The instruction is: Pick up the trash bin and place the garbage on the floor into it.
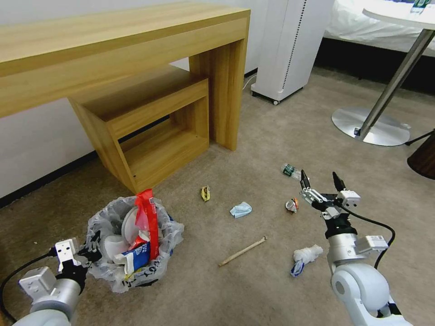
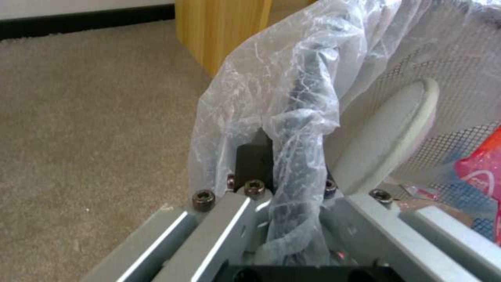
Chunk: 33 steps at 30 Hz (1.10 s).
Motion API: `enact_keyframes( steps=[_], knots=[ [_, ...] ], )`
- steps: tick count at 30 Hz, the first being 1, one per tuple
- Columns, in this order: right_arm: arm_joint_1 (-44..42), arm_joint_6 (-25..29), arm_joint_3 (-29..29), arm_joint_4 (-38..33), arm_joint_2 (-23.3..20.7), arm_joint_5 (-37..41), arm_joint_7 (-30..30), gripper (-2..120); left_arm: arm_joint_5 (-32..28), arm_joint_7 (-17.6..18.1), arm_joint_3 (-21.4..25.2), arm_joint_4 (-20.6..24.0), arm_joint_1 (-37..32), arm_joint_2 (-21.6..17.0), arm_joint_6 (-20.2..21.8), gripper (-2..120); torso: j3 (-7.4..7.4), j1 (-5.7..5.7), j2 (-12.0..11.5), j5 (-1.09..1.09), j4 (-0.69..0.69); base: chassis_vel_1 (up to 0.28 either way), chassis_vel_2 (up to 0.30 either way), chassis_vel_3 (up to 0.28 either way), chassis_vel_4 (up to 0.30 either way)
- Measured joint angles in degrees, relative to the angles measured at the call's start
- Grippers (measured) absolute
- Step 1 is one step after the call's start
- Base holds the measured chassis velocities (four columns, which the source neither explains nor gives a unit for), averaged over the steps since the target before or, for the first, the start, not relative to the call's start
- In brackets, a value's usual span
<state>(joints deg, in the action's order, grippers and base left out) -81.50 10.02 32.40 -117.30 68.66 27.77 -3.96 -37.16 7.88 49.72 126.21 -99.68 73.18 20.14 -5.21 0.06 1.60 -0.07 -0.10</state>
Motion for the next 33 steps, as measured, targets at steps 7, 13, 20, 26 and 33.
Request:
enact_keyframes(
  steps=[7,13,20,26,33],
  knots=[
    [0.1,0.2,0.4,0.5,0.0,-0.3,0.2,100,0.0,0.0,-0.1,-0.3,0.1,0.0,0.1,1,0.0,0.0,0.0,0.0,0.0,0.0,0.0,0.0,0.0],
    [-0.5,0.2,0.4,0.6,0.2,-0.8,0.6,100,0.0,0.1,-0.1,-0.6,0.4,0.0,0.1,1,0.0,0.0,0.0,0.0,0.0,0.0,0.0,0.0,0.0],
    [-1.1,-0.4,0.8,0.4,0.5,-0.9,0.9,100,0.0,0.0,-0.2,-0.9,0.7,-0.1,0.1,1,0.0,0.0,0.0,0.0,0.0,0.0,0.0,0.0,0.0],
    [-1.4,-0.4,0.9,0.3,0.7,-1.3,1.0,100,0.0,-0.2,-0.4,-1.3,0.8,0.0,0.1,1,0.0,0.0,0.0,0.0,0.0,0.0,0.0,0.0,0.0],
    [-0.7,-0.9,0.3,0.4,0.4,-0.6,0.3,100,0.0,-0.2,-0.5,-1.5,1.2,0.0,0.0,1,0.0,0.0,0.0,0.0,0.0,-0.028,0.016,0.031,-0.037]
  ],
)
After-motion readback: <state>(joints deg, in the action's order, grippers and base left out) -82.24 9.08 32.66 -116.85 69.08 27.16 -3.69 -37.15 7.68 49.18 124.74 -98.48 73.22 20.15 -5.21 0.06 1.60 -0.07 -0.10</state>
